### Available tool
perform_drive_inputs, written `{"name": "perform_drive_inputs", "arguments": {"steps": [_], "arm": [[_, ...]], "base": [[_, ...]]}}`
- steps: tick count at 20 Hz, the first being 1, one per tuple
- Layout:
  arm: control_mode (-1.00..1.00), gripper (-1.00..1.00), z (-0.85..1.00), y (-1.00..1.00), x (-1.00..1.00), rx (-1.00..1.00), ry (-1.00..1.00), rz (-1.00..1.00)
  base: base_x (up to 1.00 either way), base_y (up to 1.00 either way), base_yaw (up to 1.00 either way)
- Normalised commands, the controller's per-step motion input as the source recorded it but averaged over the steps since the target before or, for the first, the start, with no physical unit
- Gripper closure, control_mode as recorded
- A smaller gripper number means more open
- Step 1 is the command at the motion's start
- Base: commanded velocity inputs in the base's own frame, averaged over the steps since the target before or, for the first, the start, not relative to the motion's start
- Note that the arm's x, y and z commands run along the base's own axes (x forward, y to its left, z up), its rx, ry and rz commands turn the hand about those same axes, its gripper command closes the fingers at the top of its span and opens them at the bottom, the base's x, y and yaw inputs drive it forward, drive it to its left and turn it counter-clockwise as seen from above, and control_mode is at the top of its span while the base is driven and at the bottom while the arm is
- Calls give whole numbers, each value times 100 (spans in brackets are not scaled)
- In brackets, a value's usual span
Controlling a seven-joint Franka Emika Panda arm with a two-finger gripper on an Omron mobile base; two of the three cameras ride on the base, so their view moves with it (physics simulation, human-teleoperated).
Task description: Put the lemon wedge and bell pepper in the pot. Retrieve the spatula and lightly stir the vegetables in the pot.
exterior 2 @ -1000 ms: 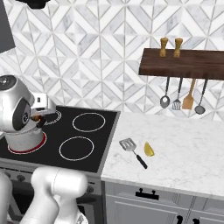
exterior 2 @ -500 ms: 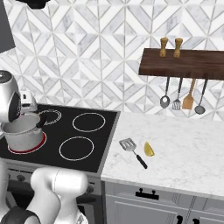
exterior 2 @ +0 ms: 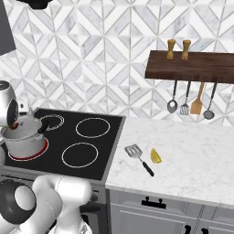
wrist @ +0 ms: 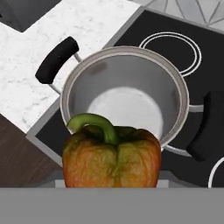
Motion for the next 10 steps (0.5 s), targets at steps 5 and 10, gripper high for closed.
{"name": "perform_drive_inputs", "arguments": {"steps": [5, 10], "arm": [[-100, 100, -49, 43, 35, -10, 19, 0], [-100, 100, -49, 23, 24, -10, 15, -2]], "base": [[0, 0, 0], [0, 0, 0]]}}
